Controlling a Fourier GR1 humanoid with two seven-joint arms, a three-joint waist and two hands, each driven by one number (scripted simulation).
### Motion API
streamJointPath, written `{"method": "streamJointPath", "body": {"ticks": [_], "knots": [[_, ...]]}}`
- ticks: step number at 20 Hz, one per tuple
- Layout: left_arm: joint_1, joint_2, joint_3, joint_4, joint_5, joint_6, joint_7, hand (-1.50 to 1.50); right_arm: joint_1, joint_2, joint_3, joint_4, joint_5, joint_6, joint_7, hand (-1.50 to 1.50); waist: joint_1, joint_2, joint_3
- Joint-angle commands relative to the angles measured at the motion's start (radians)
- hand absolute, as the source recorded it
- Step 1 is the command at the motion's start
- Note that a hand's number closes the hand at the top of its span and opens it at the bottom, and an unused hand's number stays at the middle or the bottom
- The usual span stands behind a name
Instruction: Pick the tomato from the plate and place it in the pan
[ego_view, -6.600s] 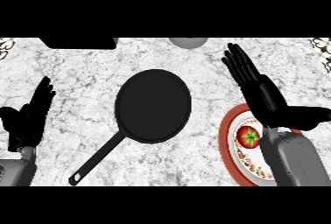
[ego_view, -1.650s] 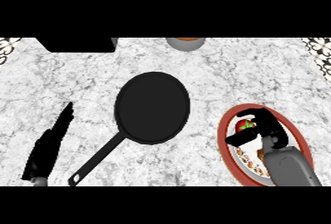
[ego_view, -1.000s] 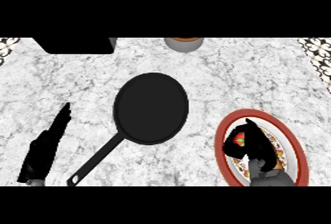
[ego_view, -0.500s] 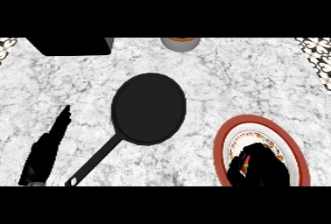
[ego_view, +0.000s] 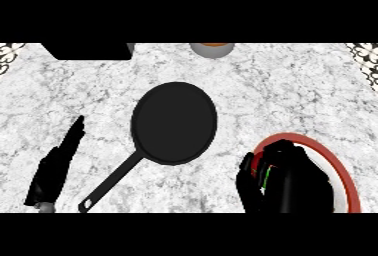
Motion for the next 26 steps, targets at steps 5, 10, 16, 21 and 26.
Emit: {"method": "streamJointPath", "body": {"ticks": [5,10,16,21,26], "knots": [[0.01,-0.035,-0.038,-0.042,-0.035,0.006,0.016,0.0,-0.339,0.074,-0.113,0.273,-0.175,-0.057,0.153,1.5,0.026,0.008,0.003],[-0.035,-0.019,-0.014,0.023,-0.017,-0.026,-0.012,0.0,-0.512,0.075,-0.207,0.501,-0.324,-0.196,0.158,1.5,0.051,0.016,0.002],[-0.042,-0.002,-0.005,-0.014,-0.009,-0.049,0.022,0.0,-0.621,0.075,-0.283,0.83,-0.474,-0.38,0.027,1.5,0.06,0.017,0.003],[-0.059,-0.01,-0.009,0.007,-0.013,-0.056,0.004,0.0,-0.738,0.075,-0.303,1.134,-0.595,-0.463,-0.059,1.5,0.076,0.023,0.003],[-0.081,-0.028,-0.028,0.001,-0.024,-0.051,0.002,0.0,-0.697,0.075,-0.335,1.224,-0.829,-0.574,-0.146,1.5,0.117,0.037,0.005]]}}
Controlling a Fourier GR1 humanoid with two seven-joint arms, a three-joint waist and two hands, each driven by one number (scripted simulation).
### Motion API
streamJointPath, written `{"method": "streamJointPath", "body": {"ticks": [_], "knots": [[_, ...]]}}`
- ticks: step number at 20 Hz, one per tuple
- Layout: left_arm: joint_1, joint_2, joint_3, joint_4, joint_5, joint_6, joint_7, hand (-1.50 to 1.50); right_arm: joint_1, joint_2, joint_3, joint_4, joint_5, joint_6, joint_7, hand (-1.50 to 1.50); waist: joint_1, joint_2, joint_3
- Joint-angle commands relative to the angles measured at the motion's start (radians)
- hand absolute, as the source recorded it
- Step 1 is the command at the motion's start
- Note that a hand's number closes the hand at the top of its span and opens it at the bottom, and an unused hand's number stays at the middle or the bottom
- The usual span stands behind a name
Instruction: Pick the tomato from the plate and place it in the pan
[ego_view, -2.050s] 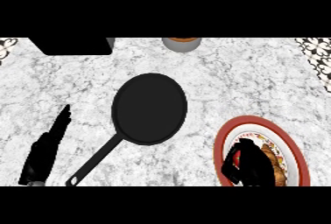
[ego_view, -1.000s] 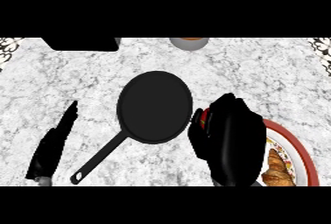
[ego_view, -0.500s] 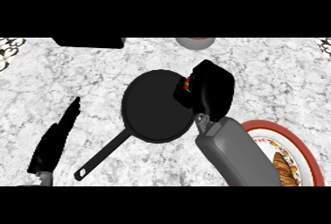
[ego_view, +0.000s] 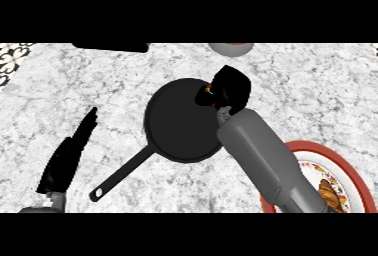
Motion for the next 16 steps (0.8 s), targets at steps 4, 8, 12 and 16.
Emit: {"method": "streamJointPath", "body": {"ticks": [4,8,12,16], "knots": [[-0.023,-0.029,-0.017,0.038,-0.006,0.002,-0.018,0.0,0.038,0.003,-0.061,0.091,-0.345,-0.26,-0.03,-1.5,0.032,0.012,0.002],[-0.035,-0.006,-0.006,0.009,-0.003,-0.014,0.008,0.0,-0.001,0.003,-0.052,0.104,-0.425,-0.442,-0.16,-1.5,0.034,0.005,0.003],[-0.02,-0.015,0.0,0.049,-0.014,0.003,-0.024,0.0,-0.036,0.003,-0.054,0.145,-0.404,-0.625,-0.285,-1.5,0.011,0.004,0.001],[0.0,-0.036,-0.023,0.046,-0.03,0.013,-0.038,0.0,-0.093,0.003,-0.094,0.2,-0.423,-0.797,-0.297,-1.5,0.006,0.001,0.0]]}}
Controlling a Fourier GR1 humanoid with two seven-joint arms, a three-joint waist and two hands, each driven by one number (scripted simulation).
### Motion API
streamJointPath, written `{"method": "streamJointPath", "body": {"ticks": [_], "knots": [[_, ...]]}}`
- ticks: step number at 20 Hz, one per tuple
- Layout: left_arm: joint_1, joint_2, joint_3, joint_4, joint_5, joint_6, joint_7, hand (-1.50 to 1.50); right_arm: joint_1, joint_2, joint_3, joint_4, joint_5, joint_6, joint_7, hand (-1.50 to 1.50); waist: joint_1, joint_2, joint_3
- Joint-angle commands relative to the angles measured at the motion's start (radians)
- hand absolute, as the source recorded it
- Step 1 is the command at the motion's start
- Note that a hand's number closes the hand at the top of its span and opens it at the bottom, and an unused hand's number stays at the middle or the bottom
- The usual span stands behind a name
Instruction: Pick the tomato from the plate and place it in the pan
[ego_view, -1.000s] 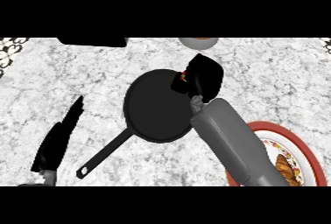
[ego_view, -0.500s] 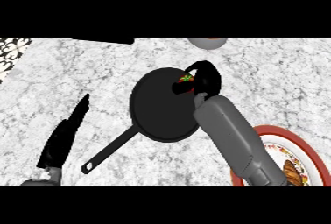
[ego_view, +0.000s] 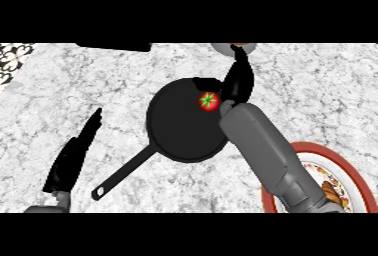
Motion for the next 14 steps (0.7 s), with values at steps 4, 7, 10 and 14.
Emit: {"method": "streamJointPath", "body": {"ticks": [4,7,10,14], "knots": [[0.077,0.015,0.029,-0.014,0.017,-0.005,-0.033,0.0,0.023,0.004,-0.045,0.029,-0.031,-0.35,-0.035,-1.5,-0.044,-0.02,-0.001],[0.038,0.028,0.057,-0.012,0.025,-0.009,0.006,0.0,0.054,0.004,-0.056,0.038,-0.045,-0.405,-0.052,-1.5,-0.071,-0.022,-0.001],[0.073,0.01,0.059,0.006,-0.007,0.033,-0.01,0.0,0.169,0.004,-0.064,-0.115,-0.021,-0.403,-0.087,-1.5,-0.114,-0.034,-0.002],[0.158,0.033,0.071,-0.062,0.02,-0.005,-0.017,0.0,0.389,-0.019,0.015,-0.339,0.07,-0.369,-0.083,-1.5,-0.131,-0.043,-0.003]]}}
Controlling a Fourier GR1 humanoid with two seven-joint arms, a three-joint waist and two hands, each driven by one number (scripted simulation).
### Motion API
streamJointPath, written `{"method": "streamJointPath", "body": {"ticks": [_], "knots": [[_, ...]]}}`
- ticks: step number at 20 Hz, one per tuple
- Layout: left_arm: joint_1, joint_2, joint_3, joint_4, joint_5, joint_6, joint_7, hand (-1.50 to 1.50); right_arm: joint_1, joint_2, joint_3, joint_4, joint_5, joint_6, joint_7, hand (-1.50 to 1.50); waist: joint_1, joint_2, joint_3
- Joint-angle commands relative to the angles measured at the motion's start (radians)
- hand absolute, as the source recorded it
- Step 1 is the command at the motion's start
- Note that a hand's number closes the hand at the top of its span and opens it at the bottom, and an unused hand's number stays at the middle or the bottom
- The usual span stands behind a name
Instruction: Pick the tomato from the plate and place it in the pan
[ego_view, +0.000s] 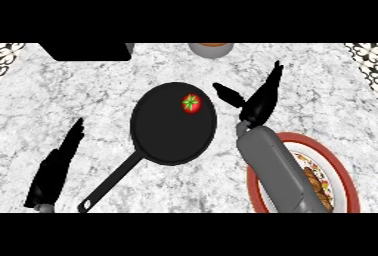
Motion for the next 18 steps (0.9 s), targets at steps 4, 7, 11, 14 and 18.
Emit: {"method": "streamJointPath", "body": {"ticks": [4,7,11,14,18], "knots": [[0.024,-0.017,0.004,-0.036,-0.016,0.017,0.023,0.0,0.378,-0.086,0.067,-0.385,0.107,-0.012,0.031,-1.5,-0.024,-0.004,-0.001],[0.008,0.015,0.047,0.009,0.017,-0.016,0.0,0.0,0.567,-0.189,0.104,-0.601,0.089,0.055,0.015,-1.5,-0.042,-0.006,-0.001],[-0.002,0.022,0.068,-0.003,0.026,-0.026,0.018,0.0,0.79,-0.249,0.13,-0.86,0.094,0.075,0.026,-1.5,-0.024,-0.001,0.0],[0.059,-0.013,0.011,-0.1,-0.009,-0.012,0.047,0.0,0.917,-0.333,0.096,-1.001,0.075,0.1,0.022,-1.5,-0.01,0.002,0.0],[0.02,-0.009,0.058,0.017,0.012,-0.051,-0.054,0.0,0.997,-0.374,0.091,-1.044,-0.048,0.096,-0.091,-1.5,-0.001,0.006,0.001]]}}
